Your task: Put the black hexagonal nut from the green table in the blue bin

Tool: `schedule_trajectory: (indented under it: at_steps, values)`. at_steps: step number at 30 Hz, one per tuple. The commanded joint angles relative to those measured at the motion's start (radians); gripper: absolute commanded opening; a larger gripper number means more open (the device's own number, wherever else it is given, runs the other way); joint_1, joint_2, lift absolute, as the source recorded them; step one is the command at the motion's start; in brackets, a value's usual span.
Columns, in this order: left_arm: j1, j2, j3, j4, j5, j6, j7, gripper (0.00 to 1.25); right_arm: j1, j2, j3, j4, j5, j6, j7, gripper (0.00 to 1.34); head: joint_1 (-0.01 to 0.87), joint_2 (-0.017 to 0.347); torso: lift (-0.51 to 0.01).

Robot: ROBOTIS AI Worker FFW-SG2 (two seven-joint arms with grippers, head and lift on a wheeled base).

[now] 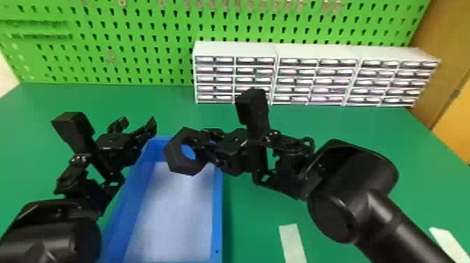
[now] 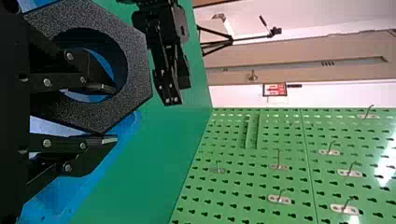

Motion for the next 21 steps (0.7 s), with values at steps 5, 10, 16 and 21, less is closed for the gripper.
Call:
schedule_trajectory:
  at_steps: [5,10,16,21]
  values:
    - [-0.010,0.000,-0.012,0.006,0.000,-0.003,0.000,0.79,-0.016,0.016,0.023,0.024,-0.004,-0.011,0.000,0.34,0.691,0.009,-0.097]
    - [-0.011,0.000,-0.013,0.006,0.000,-0.008,0.000,0.79,-0.016,0.025,0.025,0.033,-0.004,-0.013,0.000,0.34,0.691,0.009,-0.097]
    - [-0.013,0.000,-0.016,0.008,0.000,-0.008,0.000,0.79,-0.025,0.026,0.036,0.041,-0.010,-0.010,0.000,0.55,0.691,0.009,-0.097]
    - [-0.014,0.000,-0.016,0.008,0.000,-0.009,0.000,0.79,-0.030,0.023,0.039,0.044,-0.016,-0.007,0.000,0.79,0.691,0.009,-0.097]
